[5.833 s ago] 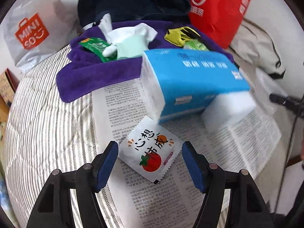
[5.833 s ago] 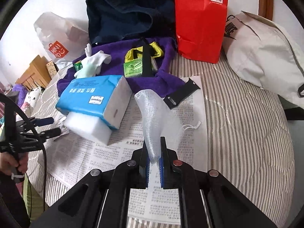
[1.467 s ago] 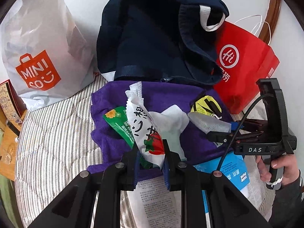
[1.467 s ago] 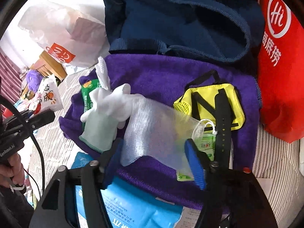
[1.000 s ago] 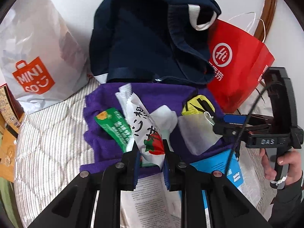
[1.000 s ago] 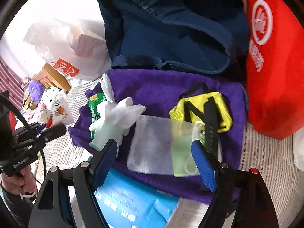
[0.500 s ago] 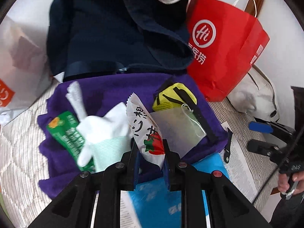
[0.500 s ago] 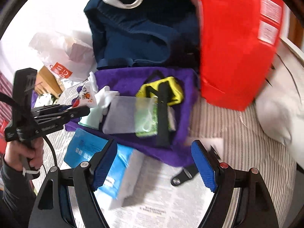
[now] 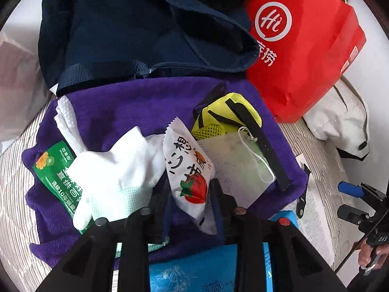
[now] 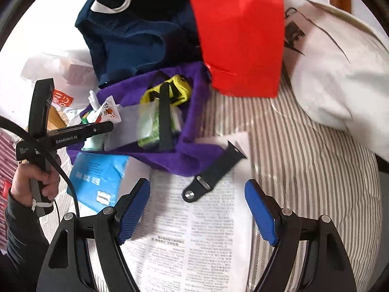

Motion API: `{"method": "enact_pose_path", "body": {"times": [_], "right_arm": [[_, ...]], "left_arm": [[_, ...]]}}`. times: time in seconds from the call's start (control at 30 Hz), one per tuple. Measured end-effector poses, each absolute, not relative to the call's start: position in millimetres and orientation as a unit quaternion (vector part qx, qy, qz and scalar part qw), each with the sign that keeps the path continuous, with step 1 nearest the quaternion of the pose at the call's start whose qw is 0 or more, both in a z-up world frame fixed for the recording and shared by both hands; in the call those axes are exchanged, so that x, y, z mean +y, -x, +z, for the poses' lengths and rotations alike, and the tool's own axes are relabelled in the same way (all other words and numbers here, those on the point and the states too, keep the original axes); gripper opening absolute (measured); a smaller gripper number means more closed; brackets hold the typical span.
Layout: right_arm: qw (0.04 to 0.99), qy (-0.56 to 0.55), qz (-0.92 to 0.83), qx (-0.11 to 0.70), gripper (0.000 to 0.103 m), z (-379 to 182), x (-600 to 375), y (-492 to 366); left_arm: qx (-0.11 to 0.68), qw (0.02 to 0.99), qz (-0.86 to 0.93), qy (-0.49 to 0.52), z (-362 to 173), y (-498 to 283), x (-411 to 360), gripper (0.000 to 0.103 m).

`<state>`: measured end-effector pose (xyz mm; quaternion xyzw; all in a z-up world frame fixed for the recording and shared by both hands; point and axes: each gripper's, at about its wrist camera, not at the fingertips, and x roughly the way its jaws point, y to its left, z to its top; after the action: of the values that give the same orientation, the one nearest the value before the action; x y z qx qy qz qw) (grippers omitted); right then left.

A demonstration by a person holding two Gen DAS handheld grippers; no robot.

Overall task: Organize soft objects
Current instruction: 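Lower the tomato-print packet onto the towel and open the left tool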

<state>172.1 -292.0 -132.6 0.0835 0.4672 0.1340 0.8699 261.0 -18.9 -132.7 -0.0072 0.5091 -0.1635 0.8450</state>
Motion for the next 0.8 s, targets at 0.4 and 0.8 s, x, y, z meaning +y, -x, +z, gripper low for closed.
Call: {"method": "enact_pose_path", "body": {"times": [0.4, 0.8], "right_arm": [[0.87, -0.066, 0.126, 0.472, 0.08, -148.8, -287.3, -176.1], [0.876, -0.009, 0.089, 0.474, 0.061, -185.2, -264.9, -206.3]], "left_arm": [[0.469, 0.875, -0.122, -0.013, -96.4, -243.4, -16.7, 0.066], [0.461, 0.883, -0.09, -0.002, -78.3, -200.6, 17.5, 0.067]]}}
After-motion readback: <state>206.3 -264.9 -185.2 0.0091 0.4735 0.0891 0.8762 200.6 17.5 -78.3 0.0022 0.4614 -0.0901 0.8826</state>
